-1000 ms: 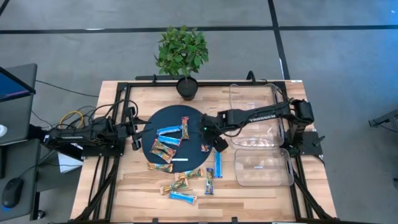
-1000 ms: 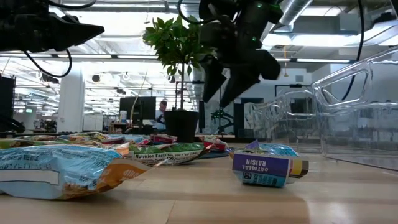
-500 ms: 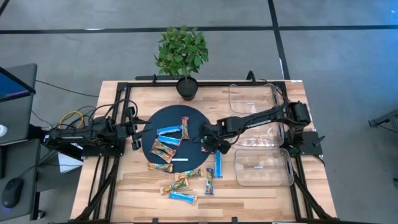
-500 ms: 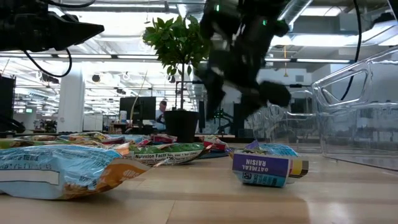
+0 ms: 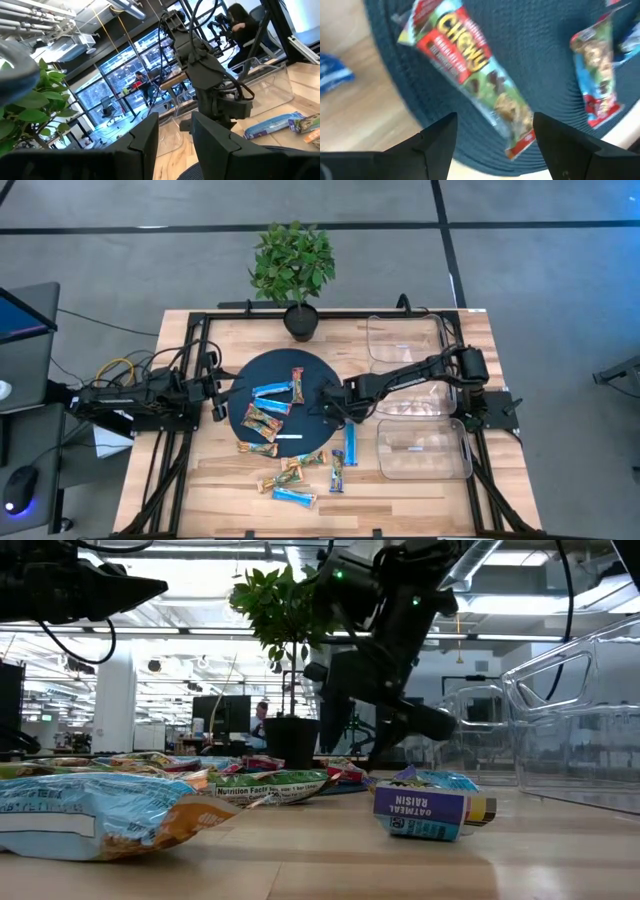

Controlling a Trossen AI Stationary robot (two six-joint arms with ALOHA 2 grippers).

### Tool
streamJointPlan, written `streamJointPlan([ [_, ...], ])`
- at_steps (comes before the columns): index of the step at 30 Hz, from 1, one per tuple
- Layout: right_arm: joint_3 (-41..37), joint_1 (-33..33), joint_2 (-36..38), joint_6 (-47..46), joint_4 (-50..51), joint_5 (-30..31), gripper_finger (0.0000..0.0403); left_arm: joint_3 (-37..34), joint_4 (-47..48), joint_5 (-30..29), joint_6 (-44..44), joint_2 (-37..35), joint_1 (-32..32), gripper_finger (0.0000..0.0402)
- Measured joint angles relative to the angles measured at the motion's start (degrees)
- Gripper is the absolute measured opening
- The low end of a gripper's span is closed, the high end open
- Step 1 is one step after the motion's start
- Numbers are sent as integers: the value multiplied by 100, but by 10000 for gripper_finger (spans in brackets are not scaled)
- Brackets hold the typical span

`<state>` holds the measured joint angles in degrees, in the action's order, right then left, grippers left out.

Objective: Pick and place Granola Bars by type
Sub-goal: Put the red granola bar into the top transparent bin

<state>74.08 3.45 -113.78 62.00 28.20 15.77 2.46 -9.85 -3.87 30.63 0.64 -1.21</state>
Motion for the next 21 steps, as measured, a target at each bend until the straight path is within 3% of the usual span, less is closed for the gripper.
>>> streamJointPlan([
  [11,298,21,11,-300,9,-361,252,0,7,-1,-41,0,0,112],
  [21,299,-109,11,-516,263,-373,170,0,7,-1,-42,0,0,112],
])
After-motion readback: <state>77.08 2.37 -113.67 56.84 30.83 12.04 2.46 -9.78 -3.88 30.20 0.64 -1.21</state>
